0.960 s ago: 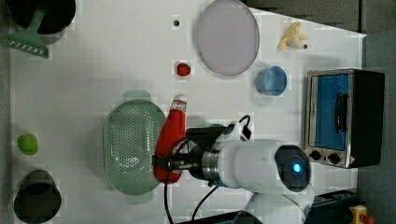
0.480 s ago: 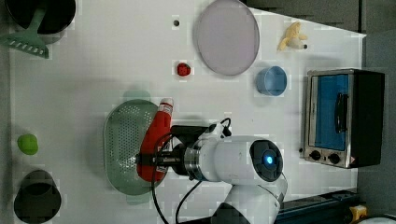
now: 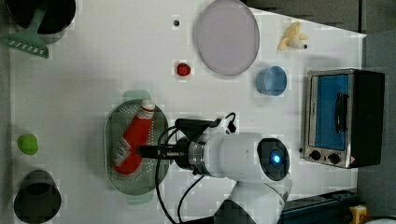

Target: Pick Ketchup from the table and place it in strainer.

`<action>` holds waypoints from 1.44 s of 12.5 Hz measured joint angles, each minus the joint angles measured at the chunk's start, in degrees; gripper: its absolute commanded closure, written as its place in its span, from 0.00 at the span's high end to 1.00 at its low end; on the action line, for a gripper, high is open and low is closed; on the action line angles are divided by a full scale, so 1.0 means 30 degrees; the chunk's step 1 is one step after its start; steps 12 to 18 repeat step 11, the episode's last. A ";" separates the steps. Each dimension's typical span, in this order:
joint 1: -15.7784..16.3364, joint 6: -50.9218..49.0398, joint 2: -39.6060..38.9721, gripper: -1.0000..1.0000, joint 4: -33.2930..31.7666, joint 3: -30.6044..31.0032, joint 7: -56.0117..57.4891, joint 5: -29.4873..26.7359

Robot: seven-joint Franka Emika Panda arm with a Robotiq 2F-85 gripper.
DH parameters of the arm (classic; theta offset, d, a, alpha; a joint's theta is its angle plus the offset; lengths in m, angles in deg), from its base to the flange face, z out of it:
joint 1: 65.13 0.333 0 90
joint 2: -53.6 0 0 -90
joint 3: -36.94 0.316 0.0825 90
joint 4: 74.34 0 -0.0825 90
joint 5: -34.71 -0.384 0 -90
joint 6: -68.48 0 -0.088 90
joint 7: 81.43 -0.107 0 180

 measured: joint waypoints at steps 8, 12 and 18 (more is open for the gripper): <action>-0.3246 -0.6164 0.7263 1.00 0.1194 -0.1641 -0.0133 -0.0274; -0.4309 -0.9092 0.8980 1.00 0.2537 -0.4224 -0.0145 -0.0126; -0.4309 -0.9092 0.8980 1.00 0.2537 -0.4224 -0.0145 -0.0126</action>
